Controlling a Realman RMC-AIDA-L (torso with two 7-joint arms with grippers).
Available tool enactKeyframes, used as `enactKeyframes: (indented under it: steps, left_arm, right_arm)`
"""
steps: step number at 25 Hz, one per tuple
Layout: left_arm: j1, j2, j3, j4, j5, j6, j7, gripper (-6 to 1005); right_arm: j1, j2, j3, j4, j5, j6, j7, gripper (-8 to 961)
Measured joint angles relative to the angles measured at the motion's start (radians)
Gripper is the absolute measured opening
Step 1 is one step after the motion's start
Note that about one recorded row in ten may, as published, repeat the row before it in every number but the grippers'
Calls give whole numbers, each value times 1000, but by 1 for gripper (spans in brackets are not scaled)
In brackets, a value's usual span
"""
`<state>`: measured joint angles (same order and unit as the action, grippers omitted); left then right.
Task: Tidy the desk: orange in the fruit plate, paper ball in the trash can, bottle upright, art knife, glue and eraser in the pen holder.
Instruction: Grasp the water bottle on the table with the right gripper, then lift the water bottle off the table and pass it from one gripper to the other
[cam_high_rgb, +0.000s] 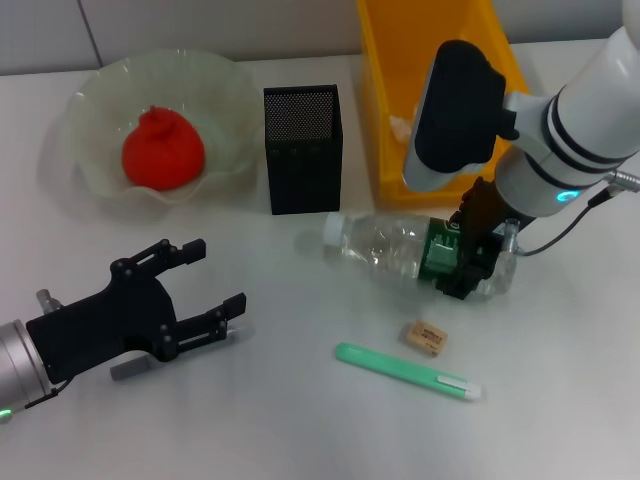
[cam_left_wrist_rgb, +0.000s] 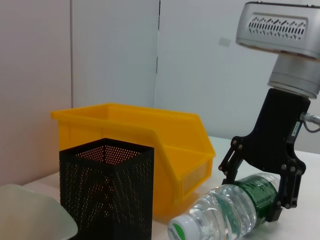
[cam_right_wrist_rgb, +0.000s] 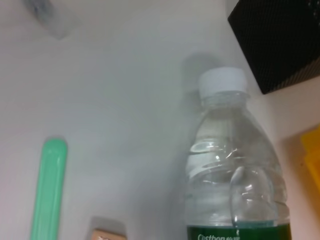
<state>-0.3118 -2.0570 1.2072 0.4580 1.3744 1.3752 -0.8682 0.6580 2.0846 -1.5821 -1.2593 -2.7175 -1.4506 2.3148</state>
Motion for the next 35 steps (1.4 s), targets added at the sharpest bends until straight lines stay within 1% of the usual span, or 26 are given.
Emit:
enactKeyframes:
  steps: [9,18,30,33,35]
  left_arm:
    - [-2,0,0,-1,0,1,0,829]
    - [1,0,0,-1,0,-1,0,829]
    - [5,-2,-1,-1,0,-1,1,829]
    - [5,-2,-2,-1,0,0,1,829]
    - [6,-2,-4,0,0,2,1,829]
  right_arm:
    - [2,0,-21,31,10,44,1,822]
    - [3,2,-63,37,12,67,13,798]
    - [10,1,-64,53,8,75,22,772]
    - [-3,1,-58,27,9,71,22,770]
    - [-24,0,-54,-12,10,68,22,770]
